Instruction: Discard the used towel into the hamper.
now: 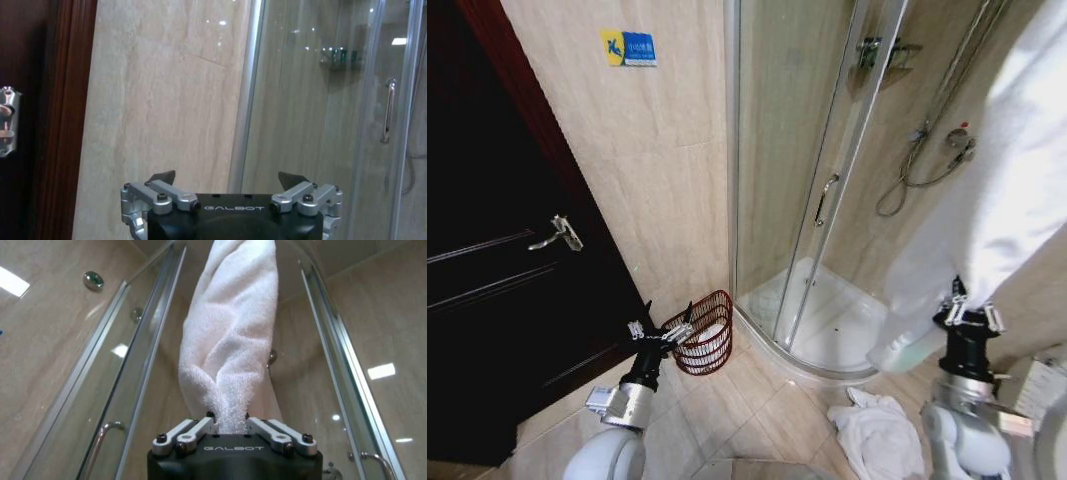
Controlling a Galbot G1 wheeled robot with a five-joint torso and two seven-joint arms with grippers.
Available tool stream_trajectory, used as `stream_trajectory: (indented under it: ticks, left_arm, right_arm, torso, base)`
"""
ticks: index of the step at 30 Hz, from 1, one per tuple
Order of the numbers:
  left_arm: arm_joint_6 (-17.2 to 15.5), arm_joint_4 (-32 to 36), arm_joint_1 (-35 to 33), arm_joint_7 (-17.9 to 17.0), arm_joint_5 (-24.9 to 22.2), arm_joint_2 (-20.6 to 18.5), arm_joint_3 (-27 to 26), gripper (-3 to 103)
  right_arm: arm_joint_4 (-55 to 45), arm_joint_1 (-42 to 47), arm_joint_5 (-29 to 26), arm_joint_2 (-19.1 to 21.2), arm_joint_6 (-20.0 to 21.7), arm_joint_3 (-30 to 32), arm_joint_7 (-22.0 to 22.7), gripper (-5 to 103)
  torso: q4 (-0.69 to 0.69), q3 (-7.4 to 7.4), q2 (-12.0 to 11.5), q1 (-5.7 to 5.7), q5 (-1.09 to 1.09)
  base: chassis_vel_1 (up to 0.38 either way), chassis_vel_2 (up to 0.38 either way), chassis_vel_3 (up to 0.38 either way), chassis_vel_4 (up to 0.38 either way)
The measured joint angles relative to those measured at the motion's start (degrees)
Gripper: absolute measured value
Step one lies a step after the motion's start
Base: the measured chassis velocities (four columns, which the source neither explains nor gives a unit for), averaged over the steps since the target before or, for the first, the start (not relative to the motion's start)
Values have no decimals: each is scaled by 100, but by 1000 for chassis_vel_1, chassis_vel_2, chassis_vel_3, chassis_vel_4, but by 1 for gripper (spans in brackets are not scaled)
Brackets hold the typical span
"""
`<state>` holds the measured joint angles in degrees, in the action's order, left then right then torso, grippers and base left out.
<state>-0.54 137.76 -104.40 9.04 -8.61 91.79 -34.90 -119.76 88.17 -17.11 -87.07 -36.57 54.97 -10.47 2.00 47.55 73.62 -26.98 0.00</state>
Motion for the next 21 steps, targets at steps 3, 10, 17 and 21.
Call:
stream_trajectory:
  ticks: [3,10,17,21]
  left_arm:
    - [0,0,0,0,0,0,0,100]
    - [0,0,0,0,0,0,0,100]
    - [0,0,0,0,0,0,0,100]
    - [0,0,0,0,0,1,0,100]
  right_arm:
    - [11,11,13,-15,-22,-9,-2,9]
    - [12,8,26,-12,-48,7,-1,9]
    - [-157,35,181,-34,-120,21,8,9]
    - [-586,-3,445,2,-197,163,20,9]
  torso:
    - [0,0,0,0,0]
    - [0,0,0,0,0]
    - [0,0,0,0,1]
    - [0,0,0,0,2]
  base:
    - [0,0,0,0]
    - [0,0,0,0]
    - [0,0,0,0]
    - [0,0,0,0]
